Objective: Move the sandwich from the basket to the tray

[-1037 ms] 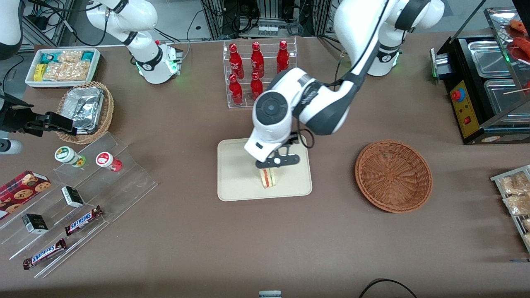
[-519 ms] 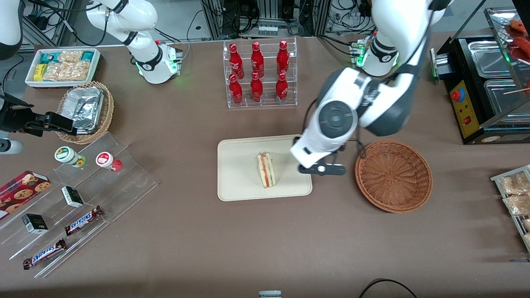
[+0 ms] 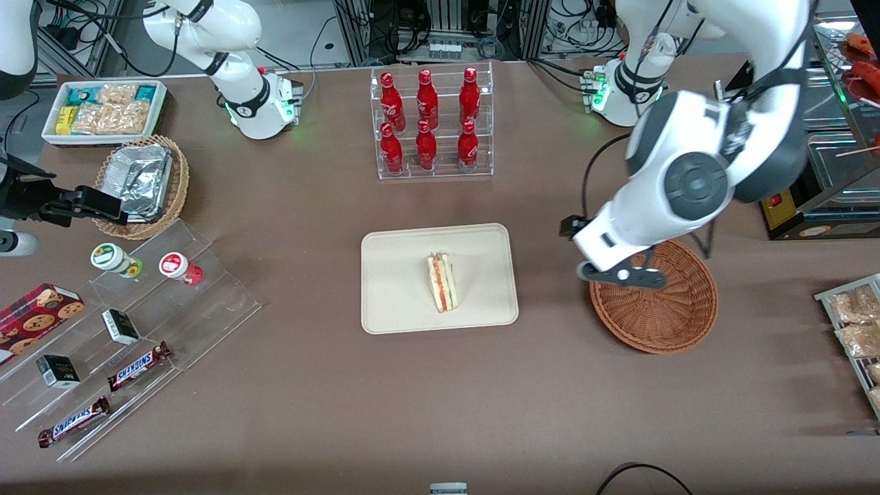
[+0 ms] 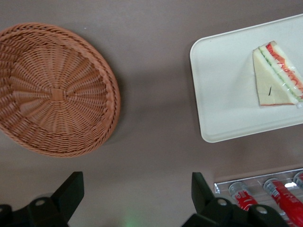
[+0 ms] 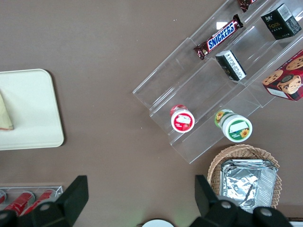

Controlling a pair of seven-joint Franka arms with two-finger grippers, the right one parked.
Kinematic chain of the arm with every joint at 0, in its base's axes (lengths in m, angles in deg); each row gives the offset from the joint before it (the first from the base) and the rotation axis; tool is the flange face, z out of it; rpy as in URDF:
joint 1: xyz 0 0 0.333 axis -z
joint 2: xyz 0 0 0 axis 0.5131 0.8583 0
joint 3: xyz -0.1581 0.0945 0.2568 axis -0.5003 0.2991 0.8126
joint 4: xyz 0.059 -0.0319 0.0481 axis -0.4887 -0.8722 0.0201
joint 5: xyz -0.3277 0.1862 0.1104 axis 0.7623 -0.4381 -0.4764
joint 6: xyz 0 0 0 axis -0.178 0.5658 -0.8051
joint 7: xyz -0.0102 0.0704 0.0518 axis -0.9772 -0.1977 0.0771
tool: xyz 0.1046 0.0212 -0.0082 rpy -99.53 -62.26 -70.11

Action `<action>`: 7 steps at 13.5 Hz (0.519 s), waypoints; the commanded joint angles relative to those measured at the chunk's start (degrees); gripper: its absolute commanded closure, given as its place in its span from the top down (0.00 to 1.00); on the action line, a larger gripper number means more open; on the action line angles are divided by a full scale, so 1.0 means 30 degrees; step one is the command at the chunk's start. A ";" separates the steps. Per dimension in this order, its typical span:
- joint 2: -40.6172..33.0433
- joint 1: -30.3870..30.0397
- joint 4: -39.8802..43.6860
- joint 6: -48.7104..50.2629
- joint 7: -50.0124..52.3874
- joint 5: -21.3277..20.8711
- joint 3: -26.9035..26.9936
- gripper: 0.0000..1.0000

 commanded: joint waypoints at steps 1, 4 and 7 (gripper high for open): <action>-0.1964 -0.0740 -0.1446 0.0536 -0.1126 -0.0235 -0.0166 1.00; -0.3544 -0.2141 -0.2703 0.0918 -0.2150 -0.0294 -0.0369 1.00; -0.4396 -0.4016 -0.2883 0.1912 -0.2887 -0.0381 -0.1419 1.00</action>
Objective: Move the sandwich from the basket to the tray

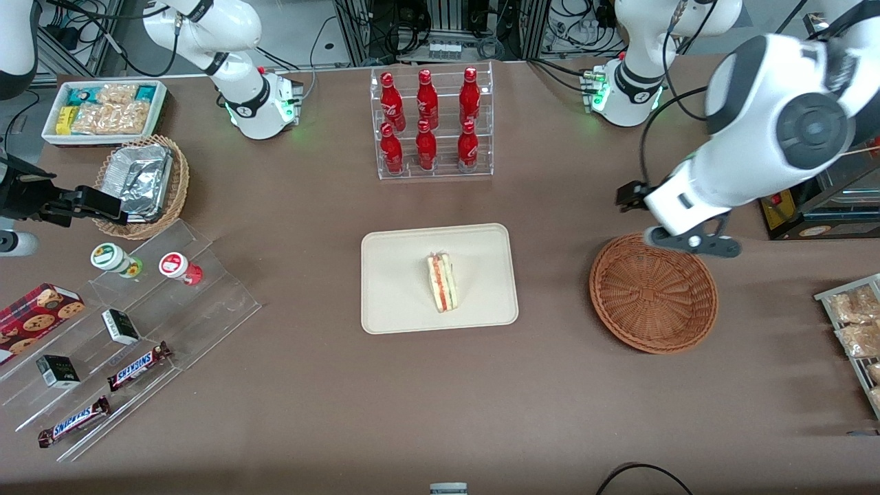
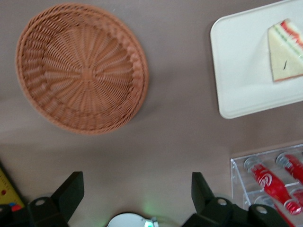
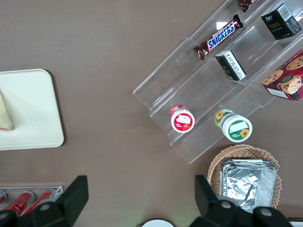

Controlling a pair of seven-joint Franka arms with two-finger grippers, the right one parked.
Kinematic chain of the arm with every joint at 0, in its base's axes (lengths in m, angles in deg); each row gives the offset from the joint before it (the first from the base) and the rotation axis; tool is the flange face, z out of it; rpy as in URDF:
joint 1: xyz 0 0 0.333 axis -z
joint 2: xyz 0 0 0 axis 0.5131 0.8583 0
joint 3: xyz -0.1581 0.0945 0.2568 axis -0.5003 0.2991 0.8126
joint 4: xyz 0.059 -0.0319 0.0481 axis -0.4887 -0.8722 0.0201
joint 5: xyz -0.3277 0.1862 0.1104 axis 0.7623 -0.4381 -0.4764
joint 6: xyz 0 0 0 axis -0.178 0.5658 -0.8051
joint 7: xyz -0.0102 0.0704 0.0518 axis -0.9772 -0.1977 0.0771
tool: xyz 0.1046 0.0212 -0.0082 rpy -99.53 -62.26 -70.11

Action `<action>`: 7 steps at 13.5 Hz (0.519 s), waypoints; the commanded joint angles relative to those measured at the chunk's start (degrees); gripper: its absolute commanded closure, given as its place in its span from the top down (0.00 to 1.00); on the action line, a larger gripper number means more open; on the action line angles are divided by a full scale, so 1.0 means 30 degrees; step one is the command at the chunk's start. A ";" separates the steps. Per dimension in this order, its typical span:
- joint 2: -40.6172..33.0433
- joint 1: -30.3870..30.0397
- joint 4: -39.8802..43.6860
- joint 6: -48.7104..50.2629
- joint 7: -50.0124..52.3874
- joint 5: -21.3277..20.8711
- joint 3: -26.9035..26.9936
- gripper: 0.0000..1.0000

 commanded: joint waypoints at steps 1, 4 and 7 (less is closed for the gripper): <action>-0.1412 -0.2154 -0.0833 0.0719 -0.0542 -0.0289 -0.1523 1.00; -0.2085 -0.3535 -0.0569 0.1950 -0.1478 -0.0992 -0.2347 1.00; -0.2235 -0.3597 0.0246 0.2887 -0.2095 -0.1051 -0.1270 1.00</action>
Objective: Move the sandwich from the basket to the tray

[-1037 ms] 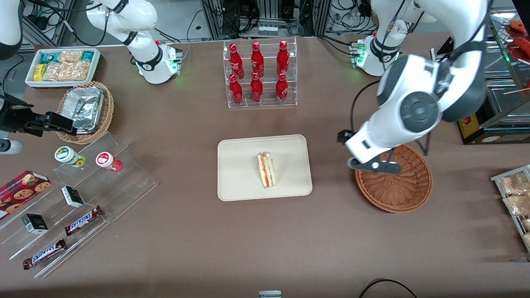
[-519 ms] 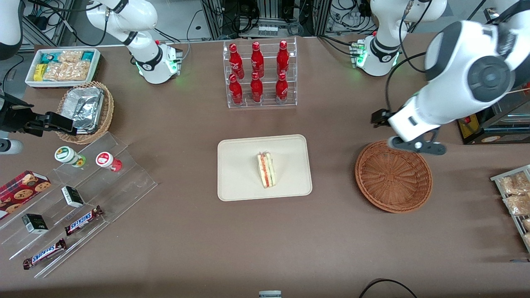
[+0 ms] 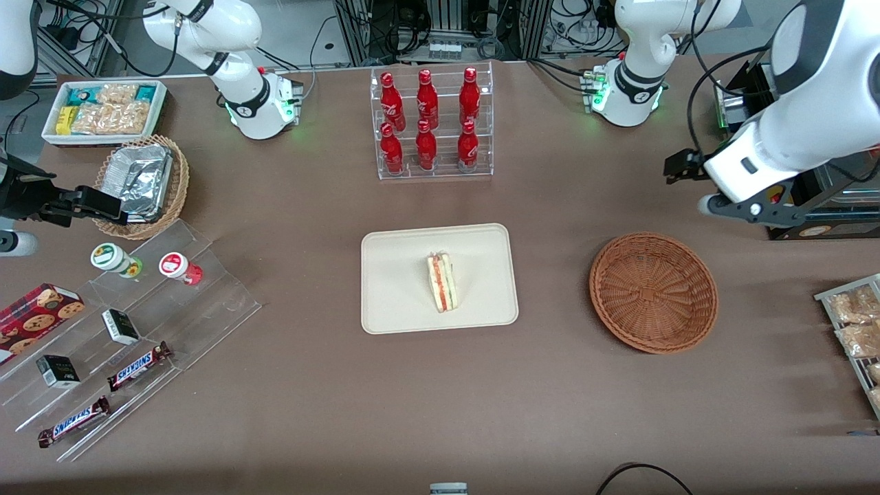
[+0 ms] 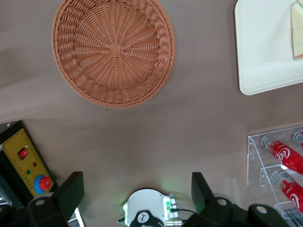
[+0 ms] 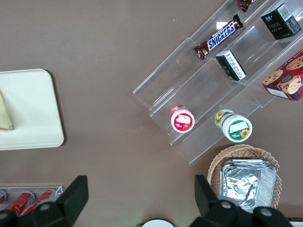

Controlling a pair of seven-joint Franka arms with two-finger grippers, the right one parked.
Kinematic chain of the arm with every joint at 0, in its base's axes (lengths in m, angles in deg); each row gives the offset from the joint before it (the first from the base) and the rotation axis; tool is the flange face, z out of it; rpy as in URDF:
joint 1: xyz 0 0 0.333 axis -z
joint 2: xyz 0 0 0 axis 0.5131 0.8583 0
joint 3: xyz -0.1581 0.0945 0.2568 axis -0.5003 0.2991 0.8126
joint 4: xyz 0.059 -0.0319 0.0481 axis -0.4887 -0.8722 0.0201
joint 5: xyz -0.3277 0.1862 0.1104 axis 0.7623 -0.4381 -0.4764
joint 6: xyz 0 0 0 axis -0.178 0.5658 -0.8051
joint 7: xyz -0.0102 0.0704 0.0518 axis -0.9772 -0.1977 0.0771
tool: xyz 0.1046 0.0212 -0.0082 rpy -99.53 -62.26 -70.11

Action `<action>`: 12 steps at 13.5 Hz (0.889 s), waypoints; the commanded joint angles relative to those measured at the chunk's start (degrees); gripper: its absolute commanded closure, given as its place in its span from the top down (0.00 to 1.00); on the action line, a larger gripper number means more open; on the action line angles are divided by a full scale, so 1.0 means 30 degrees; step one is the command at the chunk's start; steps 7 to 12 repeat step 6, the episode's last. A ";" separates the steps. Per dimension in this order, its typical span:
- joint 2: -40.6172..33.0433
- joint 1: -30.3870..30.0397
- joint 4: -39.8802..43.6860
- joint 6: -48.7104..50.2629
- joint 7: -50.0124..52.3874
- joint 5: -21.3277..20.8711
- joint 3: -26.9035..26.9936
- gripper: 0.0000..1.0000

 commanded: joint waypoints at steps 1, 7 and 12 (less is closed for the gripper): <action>-0.0406 -0.0260 0.0495 0.0711 -0.0563 -0.0206 0.0835 1.00; -0.0611 -0.0289 0.1229 0.1122 -0.0563 -0.0206 0.1863 1.00; -0.0611 -0.0289 0.1229 0.1122 -0.0563 -0.0206 0.1863 1.00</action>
